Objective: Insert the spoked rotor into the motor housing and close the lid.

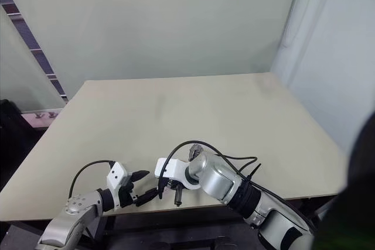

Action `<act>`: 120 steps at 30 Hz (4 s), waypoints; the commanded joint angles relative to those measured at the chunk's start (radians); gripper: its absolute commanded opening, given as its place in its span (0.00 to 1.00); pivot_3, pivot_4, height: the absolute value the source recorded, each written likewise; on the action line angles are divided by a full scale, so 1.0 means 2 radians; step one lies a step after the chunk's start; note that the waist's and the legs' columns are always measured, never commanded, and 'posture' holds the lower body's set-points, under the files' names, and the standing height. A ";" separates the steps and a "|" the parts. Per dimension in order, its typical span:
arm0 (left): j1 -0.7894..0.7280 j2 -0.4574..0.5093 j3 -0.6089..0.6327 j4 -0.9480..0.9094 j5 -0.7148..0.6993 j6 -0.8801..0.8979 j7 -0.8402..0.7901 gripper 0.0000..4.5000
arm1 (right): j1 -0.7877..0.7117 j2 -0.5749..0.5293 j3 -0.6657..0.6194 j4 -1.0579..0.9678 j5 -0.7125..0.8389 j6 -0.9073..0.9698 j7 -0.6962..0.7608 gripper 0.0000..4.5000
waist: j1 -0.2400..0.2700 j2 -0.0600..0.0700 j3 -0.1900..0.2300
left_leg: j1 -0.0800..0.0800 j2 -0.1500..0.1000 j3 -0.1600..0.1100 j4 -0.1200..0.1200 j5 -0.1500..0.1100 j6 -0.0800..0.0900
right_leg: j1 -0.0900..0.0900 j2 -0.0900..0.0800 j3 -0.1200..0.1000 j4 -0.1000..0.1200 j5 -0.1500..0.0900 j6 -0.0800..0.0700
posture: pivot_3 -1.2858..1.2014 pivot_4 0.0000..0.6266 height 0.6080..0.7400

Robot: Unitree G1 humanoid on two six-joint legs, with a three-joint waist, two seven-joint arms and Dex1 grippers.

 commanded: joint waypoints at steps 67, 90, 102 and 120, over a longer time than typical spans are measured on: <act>-0.032 0.001 0.053 -0.026 -0.040 0.008 0.007 0.01 | 0.060 0.046 -0.158 0.065 -0.011 -0.091 -0.188 1.00 | 0.000 -0.001 0.000 | 0.000 -0.001 0.000 0.001 0.000 0.000 | 0.001 0.000 0.001 0.000 0.000 -0.001 | 0.52 0.00 1.00; -0.027 0.018 0.047 -0.020 -0.034 0.014 -0.015 0.01 | 0.023 -0.041 -0.208 0.146 0.130 -0.260 0.098 1.00 | 0.000 -0.001 0.000 | 0.000 0.000 0.001 0.001 0.000 0.000 | 0.001 0.000 0.001 0.000 0.000 -0.001 | 0.52 0.00 1.00; -0.014 0.029 0.053 -0.038 -0.038 0.020 -0.014 0.01 | 0.002 -0.006 -0.193 0.234 0.104 -0.314 0.094 1.00 | 0.000 -0.001 0.000 | 0.000 -0.001 0.001 0.001 0.000 0.000 | 0.001 0.000 0.001 0.000 0.001 -0.001 | 0.52 0.00 1.00; -0.004 0.030 0.056 -0.054 -0.040 0.027 -0.003 0.00 | 0.002 0.022 -0.198 0.275 0.071 -0.309 0.067 0.86 | 0.000 -0.001 0.000 | 0.000 0.000 0.001 0.001 0.000 0.000 | 0.001 0.000 0.001 0.000 0.001 -0.001 | 0.52 0.00 1.00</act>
